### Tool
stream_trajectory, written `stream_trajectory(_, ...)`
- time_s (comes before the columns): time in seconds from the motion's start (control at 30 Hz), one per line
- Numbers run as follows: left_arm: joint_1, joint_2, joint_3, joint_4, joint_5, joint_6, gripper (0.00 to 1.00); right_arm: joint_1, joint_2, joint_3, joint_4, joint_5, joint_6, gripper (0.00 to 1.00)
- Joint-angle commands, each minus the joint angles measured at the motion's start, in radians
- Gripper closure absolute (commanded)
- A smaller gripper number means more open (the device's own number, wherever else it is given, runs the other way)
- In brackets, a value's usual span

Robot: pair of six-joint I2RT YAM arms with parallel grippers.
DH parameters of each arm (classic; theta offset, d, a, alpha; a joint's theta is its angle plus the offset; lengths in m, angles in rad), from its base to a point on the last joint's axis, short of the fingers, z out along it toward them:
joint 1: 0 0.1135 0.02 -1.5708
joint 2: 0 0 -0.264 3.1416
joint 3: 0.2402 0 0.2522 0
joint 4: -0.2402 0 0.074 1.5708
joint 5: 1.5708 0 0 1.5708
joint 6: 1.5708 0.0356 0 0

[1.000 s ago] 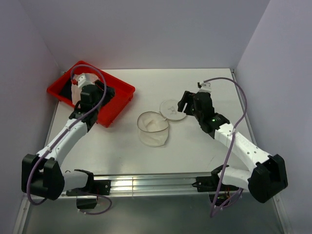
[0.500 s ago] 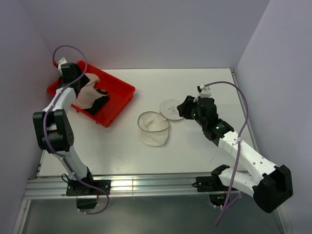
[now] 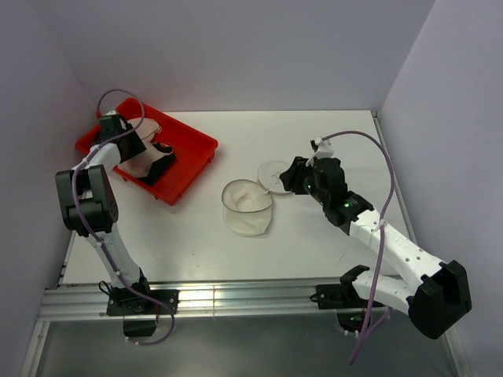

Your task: Place the bra in the laundry bag and zip it closed

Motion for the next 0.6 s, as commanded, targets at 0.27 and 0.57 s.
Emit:
stream_trajectory(0.27, 0.005, -0.017, 0.011, 0.024, -0.025, 0.024, 0.57, 0.037, 0.018, 0.037, 0.019, 0.006, -0.033, 0.49)
stream_trajectory(0.57, 0.007, -0.034, -0.020, 0.047, -0.054, 0.018, 0.97, 0.050, 0.010, 0.038, 0.019, 0.012, -0.036, 0.49)
